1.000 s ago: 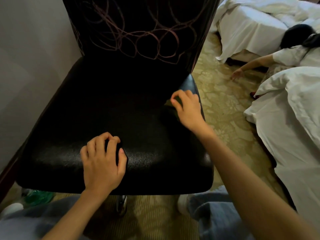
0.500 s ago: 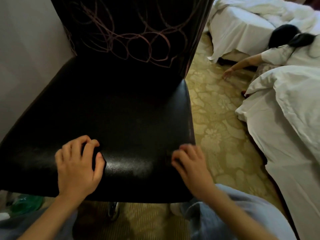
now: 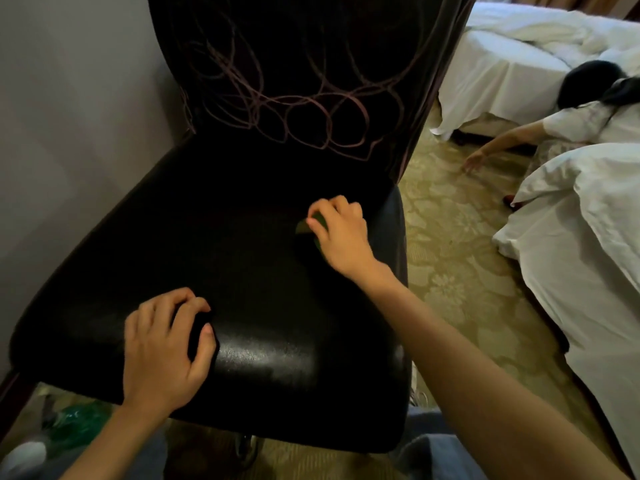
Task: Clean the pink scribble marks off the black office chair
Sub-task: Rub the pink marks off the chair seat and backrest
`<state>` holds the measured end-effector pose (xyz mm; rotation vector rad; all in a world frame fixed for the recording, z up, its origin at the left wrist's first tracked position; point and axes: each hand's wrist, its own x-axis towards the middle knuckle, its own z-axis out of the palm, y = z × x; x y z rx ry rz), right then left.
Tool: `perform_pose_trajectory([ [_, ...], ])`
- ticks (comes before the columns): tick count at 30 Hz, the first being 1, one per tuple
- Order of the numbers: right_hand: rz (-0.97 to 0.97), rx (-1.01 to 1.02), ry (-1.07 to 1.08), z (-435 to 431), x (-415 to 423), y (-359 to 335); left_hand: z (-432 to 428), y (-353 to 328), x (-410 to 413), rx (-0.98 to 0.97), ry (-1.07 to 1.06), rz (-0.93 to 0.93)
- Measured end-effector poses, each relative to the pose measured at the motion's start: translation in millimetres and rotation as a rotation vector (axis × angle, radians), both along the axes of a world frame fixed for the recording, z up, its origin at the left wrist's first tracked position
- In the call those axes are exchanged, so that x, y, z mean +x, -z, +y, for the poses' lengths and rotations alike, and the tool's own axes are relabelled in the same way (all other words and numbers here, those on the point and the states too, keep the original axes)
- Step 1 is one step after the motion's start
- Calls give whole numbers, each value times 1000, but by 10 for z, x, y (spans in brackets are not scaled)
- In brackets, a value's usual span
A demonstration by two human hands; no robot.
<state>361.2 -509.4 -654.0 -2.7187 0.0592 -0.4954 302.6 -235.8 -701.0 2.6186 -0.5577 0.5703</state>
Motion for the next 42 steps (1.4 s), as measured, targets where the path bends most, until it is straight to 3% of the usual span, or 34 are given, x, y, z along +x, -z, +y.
perform_pose_trajectory([
  [3,116,-49,33,119,393,121,17,2,27,-11,13,10],
  [6,87,-139,-8,263,361,200,41,24,45,-16,24,8],
  [11,14,-206,-225,663,-413,278,59,26,51,-10,26,5],
  [18,211,-115,-527,912,-1511,80,200,-28,122,24,97,41],
  [28,-19,315,1,262,-1977,-46,504,-95,341,163,185,46],
  [33,35,427,70,282,-2290,-43,390,-281,56,28,81,49],
  [36,105,498,44,462,-2405,-13,239,-287,-380,-63,155,31],
  [42,166,499,5,988,-2575,107,304,-37,-1022,21,290,120],
])
